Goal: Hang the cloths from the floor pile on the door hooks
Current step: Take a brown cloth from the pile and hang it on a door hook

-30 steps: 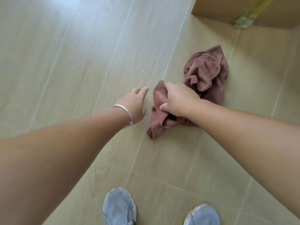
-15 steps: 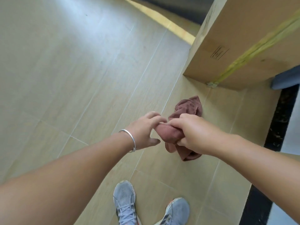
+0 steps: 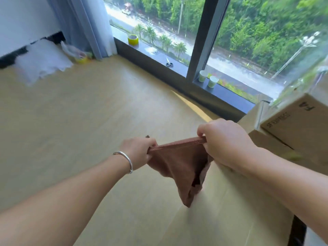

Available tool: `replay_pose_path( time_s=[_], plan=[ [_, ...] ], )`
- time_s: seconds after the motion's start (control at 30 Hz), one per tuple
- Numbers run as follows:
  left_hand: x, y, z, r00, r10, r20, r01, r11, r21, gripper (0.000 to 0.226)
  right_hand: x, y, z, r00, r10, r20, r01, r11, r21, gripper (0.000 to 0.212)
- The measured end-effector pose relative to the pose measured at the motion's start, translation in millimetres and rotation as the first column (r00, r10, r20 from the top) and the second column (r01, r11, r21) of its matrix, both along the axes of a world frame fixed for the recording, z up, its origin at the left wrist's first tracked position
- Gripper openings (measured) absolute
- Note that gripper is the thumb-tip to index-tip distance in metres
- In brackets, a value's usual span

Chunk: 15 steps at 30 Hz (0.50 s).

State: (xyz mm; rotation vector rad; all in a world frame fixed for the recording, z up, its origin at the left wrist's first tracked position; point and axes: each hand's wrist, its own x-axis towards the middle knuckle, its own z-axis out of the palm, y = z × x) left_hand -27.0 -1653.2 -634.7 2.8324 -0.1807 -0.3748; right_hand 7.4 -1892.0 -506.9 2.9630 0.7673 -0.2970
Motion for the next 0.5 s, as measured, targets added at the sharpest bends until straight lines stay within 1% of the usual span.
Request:
replay_pose_path(
  time_s=[0.1,0.17,0.23,0.3,0.37,0.5],
  plan=[
    [0,67,29,0.994,0.092,0.060,-0.102,0.973,0.207,0.012,24,38,27,0.998,0.021,0.061,-0.021,1.000,0.002,0.017],
    [-8,110,46,0.983,0.178,0.047,-0.183,0.922,0.340,0.007,35,62,37,0.992,0.049,0.112,-0.053,0.998,0.028,0.018],
    [-26,150,63,0.952,0.302,0.041,-0.291,0.860,0.419,0.007,42,85,40,0.983,0.101,0.154,-0.107,0.994,0.030,0.020],
    [-53,181,79,0.901,0.417,0.118,-0.424,0.795,0.434,0.009,45,107,39,0.969,0.175,0.174,-0.183,0.983,0.031,0.021],
    [-84,197,93,0.836,0.510,0.201,-0.544,0.728,0.417,0.013,41,126,32,0.954,0.258,0.154,-0.267,0.963,0.041,0.021],
    [-156,197,109,0.731,0.612,0.300,-0.682,0.649,0.338,0.013,21,150,7,0.928,0.365,0.074,-0.372,0.919,0.129,0.019]
  ],
)
